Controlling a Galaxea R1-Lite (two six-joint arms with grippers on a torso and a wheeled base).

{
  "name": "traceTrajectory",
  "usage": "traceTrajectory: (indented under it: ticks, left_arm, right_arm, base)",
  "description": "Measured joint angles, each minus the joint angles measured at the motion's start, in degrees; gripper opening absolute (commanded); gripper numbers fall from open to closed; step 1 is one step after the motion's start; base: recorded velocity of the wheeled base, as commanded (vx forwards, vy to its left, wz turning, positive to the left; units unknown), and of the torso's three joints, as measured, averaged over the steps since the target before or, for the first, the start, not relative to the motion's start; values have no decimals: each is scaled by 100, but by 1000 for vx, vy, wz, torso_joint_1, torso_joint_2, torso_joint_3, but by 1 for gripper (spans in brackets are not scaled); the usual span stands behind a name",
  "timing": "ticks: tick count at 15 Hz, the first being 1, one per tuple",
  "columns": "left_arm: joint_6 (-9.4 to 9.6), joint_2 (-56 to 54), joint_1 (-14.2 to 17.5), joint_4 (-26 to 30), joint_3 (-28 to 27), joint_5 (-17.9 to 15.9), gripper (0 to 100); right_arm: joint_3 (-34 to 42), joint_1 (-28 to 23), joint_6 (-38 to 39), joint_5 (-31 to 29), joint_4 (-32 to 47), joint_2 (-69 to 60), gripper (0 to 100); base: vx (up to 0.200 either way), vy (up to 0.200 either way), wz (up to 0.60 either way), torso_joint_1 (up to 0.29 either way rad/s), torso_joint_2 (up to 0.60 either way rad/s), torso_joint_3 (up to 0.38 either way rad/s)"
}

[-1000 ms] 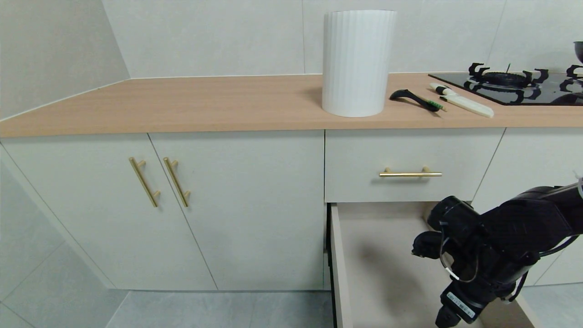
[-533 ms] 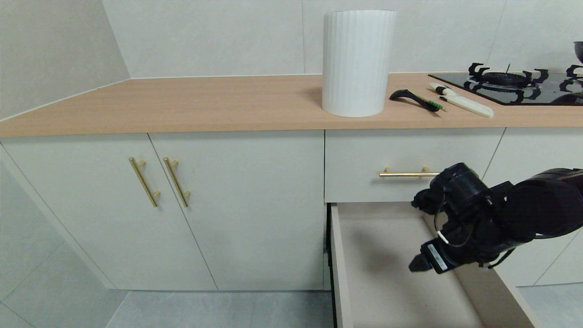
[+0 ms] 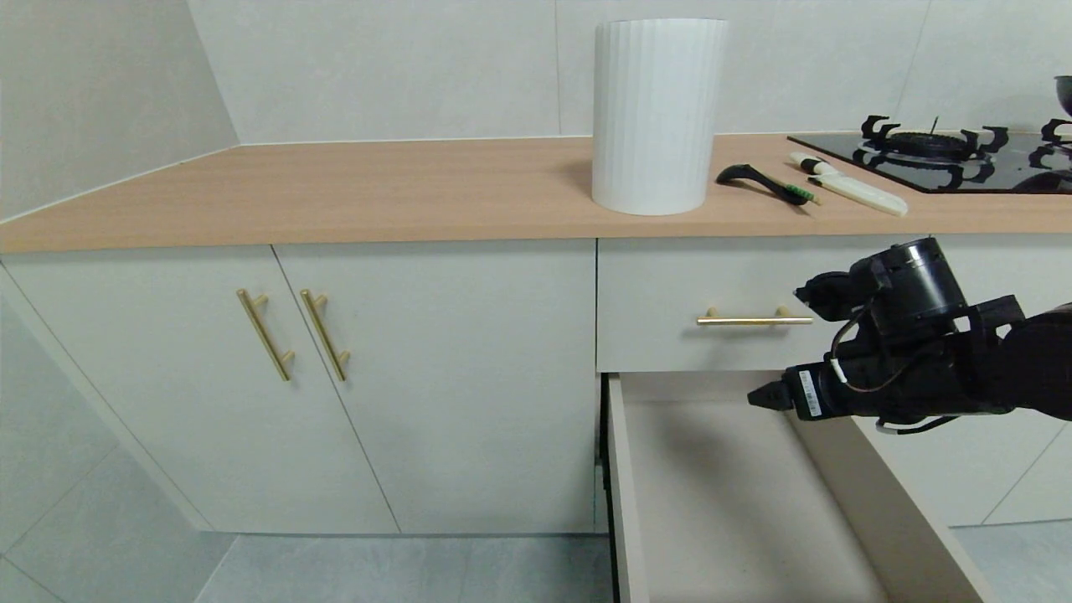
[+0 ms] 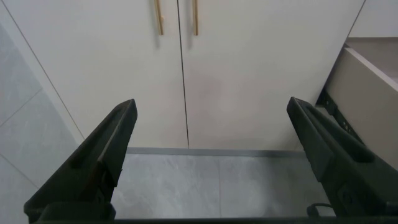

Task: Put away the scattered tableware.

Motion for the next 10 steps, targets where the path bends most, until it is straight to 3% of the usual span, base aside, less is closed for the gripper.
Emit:
traceTrajectory:
  ticks: [3, 7, 10]
  left_arm:
    - [2, 0, 0, 5, 0, 0, 100]
    - [0, 0, -2, 5, 0, 0, 100]
    - [0, 0, -2, -2, -2, 0, 100]
  right_arm:
    - [185, 0, -22, -7, -440, -169, 100]
    - [367, 2, -35, -16, -749, -279, 100]
    - [378, 2, -44, -20, -768, -332, 100]
  base:
    - [0, 0, 0, 7, -32, -17]
    - [0, 0, 0, 88, -267, -258]
    - [0, 0, 0, 131, -548, -302]
